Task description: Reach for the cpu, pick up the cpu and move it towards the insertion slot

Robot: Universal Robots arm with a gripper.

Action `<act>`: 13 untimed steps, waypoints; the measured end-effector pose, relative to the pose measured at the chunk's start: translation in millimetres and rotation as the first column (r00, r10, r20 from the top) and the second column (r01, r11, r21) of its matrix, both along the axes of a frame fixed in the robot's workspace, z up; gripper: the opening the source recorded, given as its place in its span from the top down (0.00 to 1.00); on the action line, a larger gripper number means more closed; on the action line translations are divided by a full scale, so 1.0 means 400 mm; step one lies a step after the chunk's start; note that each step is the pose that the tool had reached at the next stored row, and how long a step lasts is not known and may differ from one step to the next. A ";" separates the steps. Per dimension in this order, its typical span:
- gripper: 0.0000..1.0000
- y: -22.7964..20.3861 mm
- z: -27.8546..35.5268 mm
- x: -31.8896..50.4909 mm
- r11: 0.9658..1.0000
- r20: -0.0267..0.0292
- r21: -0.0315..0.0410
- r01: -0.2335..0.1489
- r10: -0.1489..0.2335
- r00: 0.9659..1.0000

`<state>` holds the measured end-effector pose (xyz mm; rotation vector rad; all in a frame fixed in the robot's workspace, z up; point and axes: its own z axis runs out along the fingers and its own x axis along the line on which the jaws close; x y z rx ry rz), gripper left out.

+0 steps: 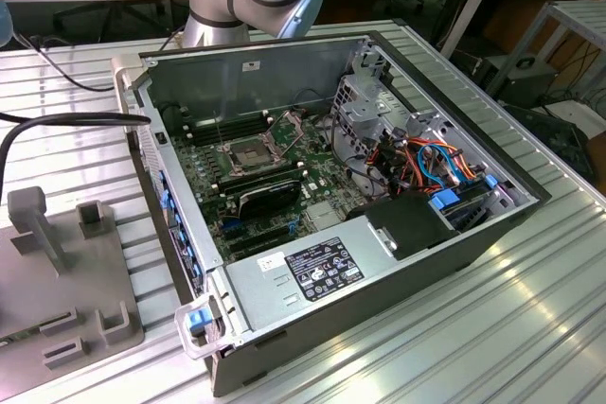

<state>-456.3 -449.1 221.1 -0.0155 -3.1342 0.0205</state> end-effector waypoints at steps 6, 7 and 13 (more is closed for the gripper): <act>0.45 0.000 0.007 0.000 1.000 0.000 0.000 0.000 0.000 1.000; 0.45 0.000 0.010 0.000 1.000 0.000 0.000 0.000 0.000 1.000; 0.45 0.000 0.025 0.000 1.000 0.000 0.000 0.000 0.000 1.000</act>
